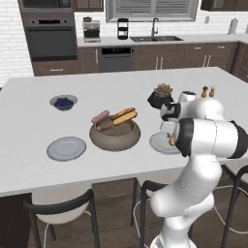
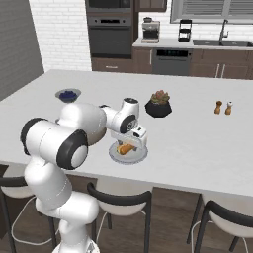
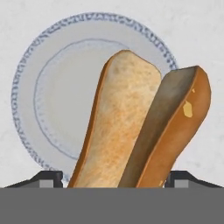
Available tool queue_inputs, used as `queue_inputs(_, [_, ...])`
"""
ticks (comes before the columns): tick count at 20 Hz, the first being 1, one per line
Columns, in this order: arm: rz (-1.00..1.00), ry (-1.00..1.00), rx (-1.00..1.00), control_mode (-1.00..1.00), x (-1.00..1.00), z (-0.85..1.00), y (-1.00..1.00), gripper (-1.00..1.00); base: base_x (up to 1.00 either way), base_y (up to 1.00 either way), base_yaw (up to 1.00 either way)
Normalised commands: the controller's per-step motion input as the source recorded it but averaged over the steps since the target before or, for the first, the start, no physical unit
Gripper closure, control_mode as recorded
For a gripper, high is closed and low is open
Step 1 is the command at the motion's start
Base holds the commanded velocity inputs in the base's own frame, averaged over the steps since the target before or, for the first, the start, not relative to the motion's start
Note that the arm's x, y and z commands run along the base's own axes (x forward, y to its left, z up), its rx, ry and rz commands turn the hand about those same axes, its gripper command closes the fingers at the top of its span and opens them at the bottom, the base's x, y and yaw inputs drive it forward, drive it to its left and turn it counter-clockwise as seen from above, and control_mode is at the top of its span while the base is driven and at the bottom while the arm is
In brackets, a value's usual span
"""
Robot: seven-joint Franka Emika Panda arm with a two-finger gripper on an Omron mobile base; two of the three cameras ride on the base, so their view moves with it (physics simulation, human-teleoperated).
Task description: Place one bun and one sausage from the bowl on each plate.
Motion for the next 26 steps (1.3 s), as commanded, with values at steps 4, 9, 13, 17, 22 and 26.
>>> queue_inputs(4, [0.38,0.0,-0.03,-1.0,0.03,-0.27,-0.08,1.0,0.0,0.0,0.0])
queue_inputs(9, [0.29,0.0,0.0,-1.0,0.17,-0.22,0.0,1.0,0.0,0.0,0.0])
queue_inputs(13, [0.2,0.0,0.0,-1.0,0.04,-0.23,0.0,1.0,0.0,0.0,0.0])
queue_inputs(17, [0.18,0.0,0.0,-1.0,0.13,-0.21,0.0,1.0,0.0,0.0,0.0])
queue_inputs(22, [0.15,0.0,0.0,-1.0,0.26,-0.12,0.0,1.0,0.0,0.0,0.0])
queue_inputs(26, [0.11,0.0,0.0,-1.0,0.2,-0.08,0.0,1.0,0.0,0.0,0.0])
